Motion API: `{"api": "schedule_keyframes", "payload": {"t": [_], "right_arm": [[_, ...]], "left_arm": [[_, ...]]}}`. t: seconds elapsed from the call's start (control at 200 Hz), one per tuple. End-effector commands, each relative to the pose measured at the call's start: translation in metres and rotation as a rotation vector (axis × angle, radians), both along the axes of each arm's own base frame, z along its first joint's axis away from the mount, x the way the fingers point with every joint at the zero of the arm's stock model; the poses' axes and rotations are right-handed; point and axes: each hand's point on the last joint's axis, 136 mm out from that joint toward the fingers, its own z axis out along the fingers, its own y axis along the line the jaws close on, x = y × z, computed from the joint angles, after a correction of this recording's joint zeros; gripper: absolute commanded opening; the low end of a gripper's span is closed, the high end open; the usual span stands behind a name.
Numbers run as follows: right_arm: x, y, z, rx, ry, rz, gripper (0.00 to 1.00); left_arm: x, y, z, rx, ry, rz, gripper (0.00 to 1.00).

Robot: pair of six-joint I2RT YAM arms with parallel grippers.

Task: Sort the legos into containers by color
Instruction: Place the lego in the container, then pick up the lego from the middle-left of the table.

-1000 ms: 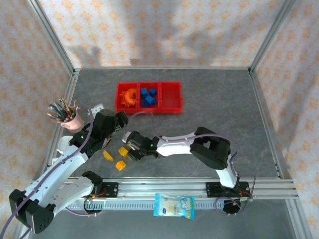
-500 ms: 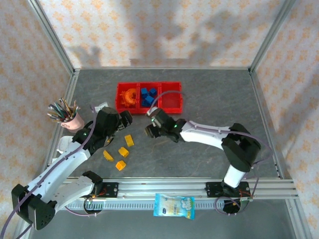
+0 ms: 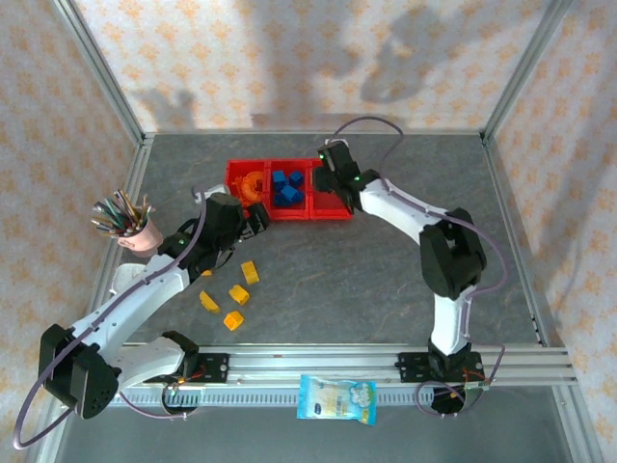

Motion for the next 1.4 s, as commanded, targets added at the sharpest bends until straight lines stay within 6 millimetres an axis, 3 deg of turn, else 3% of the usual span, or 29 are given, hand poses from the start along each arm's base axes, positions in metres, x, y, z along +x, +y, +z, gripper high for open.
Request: {"api": "schedule_keyframes", "payload": {"t": [0.0, 0.09, 0.245, 0.435, 0.556, 0.666, 0.836, 1.011, 1.206, 1.396], "right_arm": [[0.018, -0.011, -0.011, -0.051, 0.013, -0.060, 0.49], [0.032, -0.012, -0.020, -0.070, 0.021, -0.077, 0.55], [0.041, -0.008, -0.010, -0.071, 0.015, -0.058, 0.68], [0.022, 0.005, 0.014, -0.059, -0.027, -0.005, 0.77], [0.006, 0.009, 0.015, -0.057, -0.015, 0.009, 0.82], [-0.027, 0.030, 0.013, -0.031, 0.007, 0.092, 0.83], [-0.093, 0.081, 0.009, -0.038, 0.004, 0.274, 0.87], [-0.149, 0.116, -0.011, -0.010, 0.067, 0.370, 0.88], [-0.188, 0.153, -0.039, 0.017, 0.154, 0.385, 0.88], [-0.212, 0.183, -0.062, 0.029, 0.185, 0.416, 0.86]], "left_arm": [[0.013, -0.009, 0.017, -0.011, -0.055, -0.029, 1.00], [0.018, -0.010, 0.015, 0.001, -0.047, -0.028, 0.99], [0.021, -0.011, 0.018, 0.006, -0.051, -0.028, 0.99], [0.017, -0.003, 0.020, 0.032, -0.055, -0.007, 0.99], [0.010, 0.002, 0.021, 0.043, -0.050, 0.000, 0.99], [0.001, 0.009, 0.023, 0.043, -0.050, 0.015, 0.99], [-0.020, 0.028, 0.023, 0.056, -0.047, 0.068, 0.99], [-0.043, 0.050, 0.019, 0.075, -0.029, 0.137, 0.99], [-0.060, 0.061, 0.020, 0.045, -0.034, 0.180, 0.99], [-0.072, 0.073, 0.020, 0.058, -0.024, 0.222, 0.99]]}}
